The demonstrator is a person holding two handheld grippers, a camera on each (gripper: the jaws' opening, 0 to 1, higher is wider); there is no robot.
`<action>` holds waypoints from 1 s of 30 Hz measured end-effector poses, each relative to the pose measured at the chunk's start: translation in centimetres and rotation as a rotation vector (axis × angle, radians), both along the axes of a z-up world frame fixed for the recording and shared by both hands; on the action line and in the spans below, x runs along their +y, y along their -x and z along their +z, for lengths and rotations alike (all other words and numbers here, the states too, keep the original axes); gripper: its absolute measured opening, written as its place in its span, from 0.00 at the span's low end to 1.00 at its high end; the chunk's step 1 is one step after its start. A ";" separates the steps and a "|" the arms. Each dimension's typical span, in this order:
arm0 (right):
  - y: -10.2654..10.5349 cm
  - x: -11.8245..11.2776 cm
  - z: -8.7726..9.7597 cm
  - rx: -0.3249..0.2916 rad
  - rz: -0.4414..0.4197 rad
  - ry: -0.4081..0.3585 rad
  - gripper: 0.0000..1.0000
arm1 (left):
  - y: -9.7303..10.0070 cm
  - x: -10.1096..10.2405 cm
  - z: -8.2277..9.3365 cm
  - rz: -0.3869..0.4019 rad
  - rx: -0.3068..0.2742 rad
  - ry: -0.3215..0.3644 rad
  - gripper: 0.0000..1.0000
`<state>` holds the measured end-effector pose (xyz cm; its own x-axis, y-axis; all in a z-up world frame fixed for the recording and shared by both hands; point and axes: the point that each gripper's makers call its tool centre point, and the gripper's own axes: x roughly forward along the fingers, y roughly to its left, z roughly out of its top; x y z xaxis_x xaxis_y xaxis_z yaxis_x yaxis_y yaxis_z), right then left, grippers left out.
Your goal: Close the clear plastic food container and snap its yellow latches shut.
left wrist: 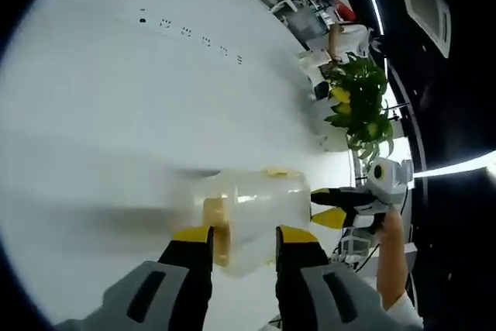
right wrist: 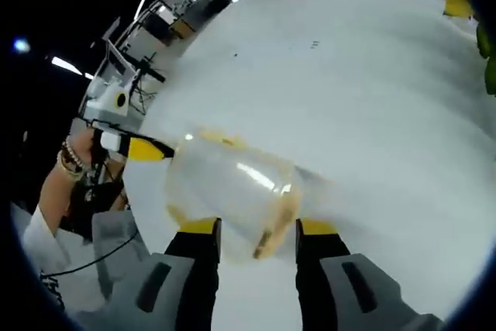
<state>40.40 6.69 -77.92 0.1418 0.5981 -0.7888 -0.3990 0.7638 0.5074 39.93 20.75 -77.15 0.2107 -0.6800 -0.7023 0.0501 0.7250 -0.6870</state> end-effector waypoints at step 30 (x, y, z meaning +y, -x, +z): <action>0.8 -0.2 -0.6 0.104 -0.043 0.010 0.26 | -1.1 1.2 -1.1 -0.023 0.001 -0.073 0.04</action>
